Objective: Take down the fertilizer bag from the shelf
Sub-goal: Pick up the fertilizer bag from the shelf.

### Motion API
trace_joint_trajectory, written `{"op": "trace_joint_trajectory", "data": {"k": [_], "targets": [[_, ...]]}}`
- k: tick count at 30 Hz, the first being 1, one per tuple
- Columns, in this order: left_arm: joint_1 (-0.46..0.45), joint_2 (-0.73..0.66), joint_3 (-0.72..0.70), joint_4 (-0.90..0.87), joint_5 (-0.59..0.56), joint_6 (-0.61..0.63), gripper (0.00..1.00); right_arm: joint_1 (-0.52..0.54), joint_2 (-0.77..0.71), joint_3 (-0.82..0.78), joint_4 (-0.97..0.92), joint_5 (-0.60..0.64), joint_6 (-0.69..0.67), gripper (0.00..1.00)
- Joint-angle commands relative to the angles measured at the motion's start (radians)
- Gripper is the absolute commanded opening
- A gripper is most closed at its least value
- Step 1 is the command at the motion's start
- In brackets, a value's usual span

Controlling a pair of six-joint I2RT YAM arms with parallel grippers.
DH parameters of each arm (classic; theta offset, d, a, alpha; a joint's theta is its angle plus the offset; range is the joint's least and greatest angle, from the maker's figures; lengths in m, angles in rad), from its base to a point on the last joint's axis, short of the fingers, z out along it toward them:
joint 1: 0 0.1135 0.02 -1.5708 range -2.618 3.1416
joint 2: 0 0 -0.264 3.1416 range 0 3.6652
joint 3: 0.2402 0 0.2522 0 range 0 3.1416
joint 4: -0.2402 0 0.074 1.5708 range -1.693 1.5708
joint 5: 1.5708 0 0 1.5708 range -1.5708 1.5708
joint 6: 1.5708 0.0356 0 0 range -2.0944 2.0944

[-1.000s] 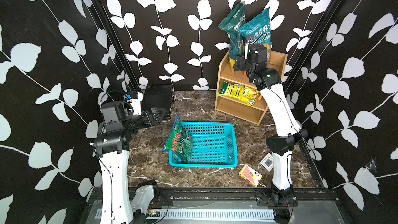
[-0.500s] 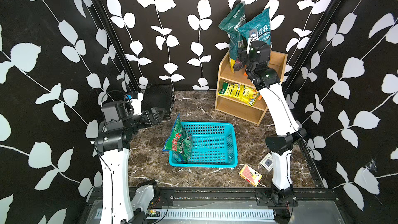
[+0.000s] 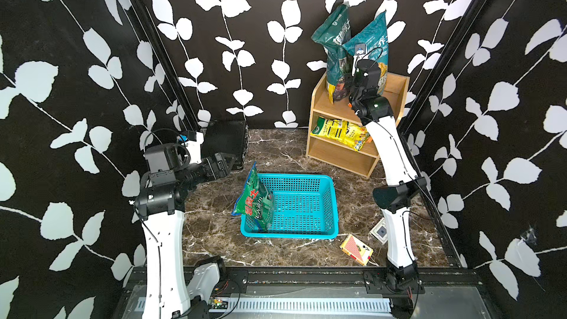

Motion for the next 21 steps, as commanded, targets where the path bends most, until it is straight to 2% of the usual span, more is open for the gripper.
{"op": "trace_joint_trajectory", "data": {"k": [1, 4, 11, 21], "targets": [[0.005, -0.001, -0.013, 0.012, 0.021, -0.003, 0.99, -0.009, -0.062, -0.034, 0.046, 0.029, 0.005, 0.00], [0.007, 0.001, -0.012, 0.013, 0.025, -0.003, 0.99, -0.007, -0.153, -0.115, 0.026, 0.030, 0.044, 0.00], [0.032, 0.004, -0.018, 0.019, 0.038, -0.002, 0.99, 0.052, -0.514, -0.536, 0.170, -0.019, 0.046, 0.00], [0.047, 0.007, -0.024, 0.022, 0.052, 0.002, 0.99, 0.167, -0.779, -0.771, 0.174, -0.013, 0.042, 0.00]]}}
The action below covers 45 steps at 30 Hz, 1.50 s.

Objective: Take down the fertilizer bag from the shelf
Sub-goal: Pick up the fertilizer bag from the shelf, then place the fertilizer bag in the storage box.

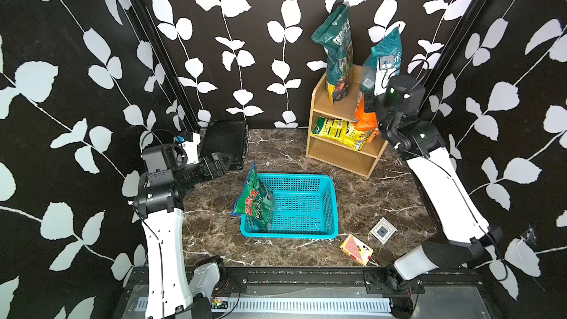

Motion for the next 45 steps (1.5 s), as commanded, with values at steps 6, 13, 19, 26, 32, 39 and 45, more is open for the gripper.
{"op": "trace_joint_trajectory", "data": {"k": [6, 13, 19, 26, 32, 39, 45], "targets": [[0.007, 0.006, -0.010, 0.018, 0.036, 0.005, 0.99, 0.144, -0.172, -0.112, 0.211, -0.006, -0.031, 0.00], [0.008, 0.005, -0.009, 0.016, 0.033, 0.004, 0.99, 0.236, -0.309, -0.286, 0.265, -0.064, 0.035, 0.00], [0.006, 0.001, -0.009, 0.015, 0.030, 0.005, 0.99, 0.321, -0.340, -0.411, 0.349, -0.085, 0.070, 0.00], [0.006, 0.002, -0.004, 0.027, 0.125, 0.003, 0.99, 0.447, -0.304, -0.495, 0.462, -0.066, 0.056, 0.00], [0.007, 0.021, -0.028, 0.101, 0.281, -0.056, 0.99, 0.588, -0.220, -0.556, 0.590, 0.000, -0.016, 0.00], [0.007, -0.045, 0.027, 0.000, 0.131, 0.022, 0.99, 0.666, -0.105, -0.584, 0.698, 0.029, -0.034, 0.00], [0.007, -0.054, -0.010, 0.074, 0.227, -0.028, 0.99, 0.668, -0.056, -0.618, 0.752, 0.038, 0.000, 0.00]]}}
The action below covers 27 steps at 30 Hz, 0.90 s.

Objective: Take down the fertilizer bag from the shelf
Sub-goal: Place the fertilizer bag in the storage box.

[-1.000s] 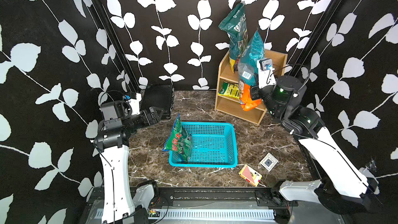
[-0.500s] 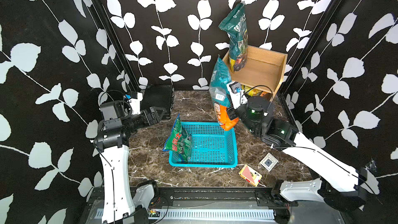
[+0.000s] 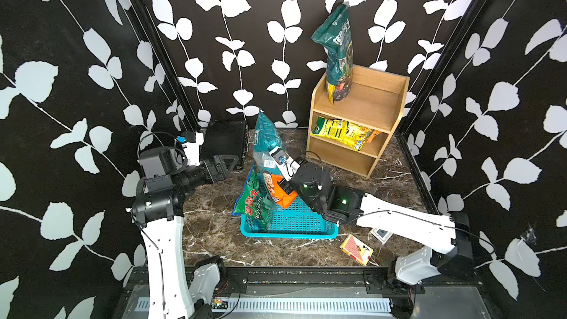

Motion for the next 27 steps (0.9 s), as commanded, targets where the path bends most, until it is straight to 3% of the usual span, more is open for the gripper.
{"op": "trace_joint_trajectory", "data": {"k": [1, 13, 27], "targets": [[0.005, 0.014, -0.007, 0.039, 0.064, -0.018, 0.99, -0.003, -0.043, 0.001, 0.309, 0.066, 0.020, 0.00], [0.005, -0.003, 0.002, 0.005, -0.006, 0.010, 0.99, 0.012, -0.002, -0.121, 0.421, 0.073, 0.057, 0.00], [0.005, 0.006, -0.019, 0.048, 0.048, -0.015, 0.99, 0.023, 0.088, -0.239, 0.569, 0.099, 0.095, 0.00]]}}
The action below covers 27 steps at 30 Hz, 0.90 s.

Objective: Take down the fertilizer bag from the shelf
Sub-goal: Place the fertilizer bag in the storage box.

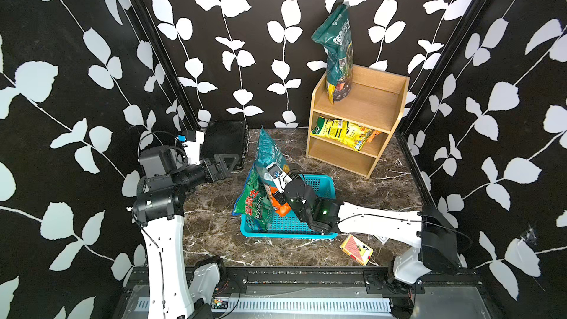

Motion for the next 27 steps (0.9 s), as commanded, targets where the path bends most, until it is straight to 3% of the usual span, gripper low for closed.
{"op": "trace_joint_trajectory", "data": {"k": [1, 19, 27], "targets": [[0.004, -0.006, -0.010, 0.023, 0.021, -0.001, 0.99, 0.012, -0.020, -0.031, 0.315, 0.049, 0.015, 0.00], [0.005, -0.009, -0.010, 0.020, 0.011, 0.001, 0.99, 0.029, 0.143, -0.175, 0.528, 0.021, 0.034, 0.00], [0.005, -0.006, -0.013, 0.022, 0.010, 0.000, 0.99, 0.089, 0.163, -0.235, 0.582, 0.050, 0.040, 0.00]]}}
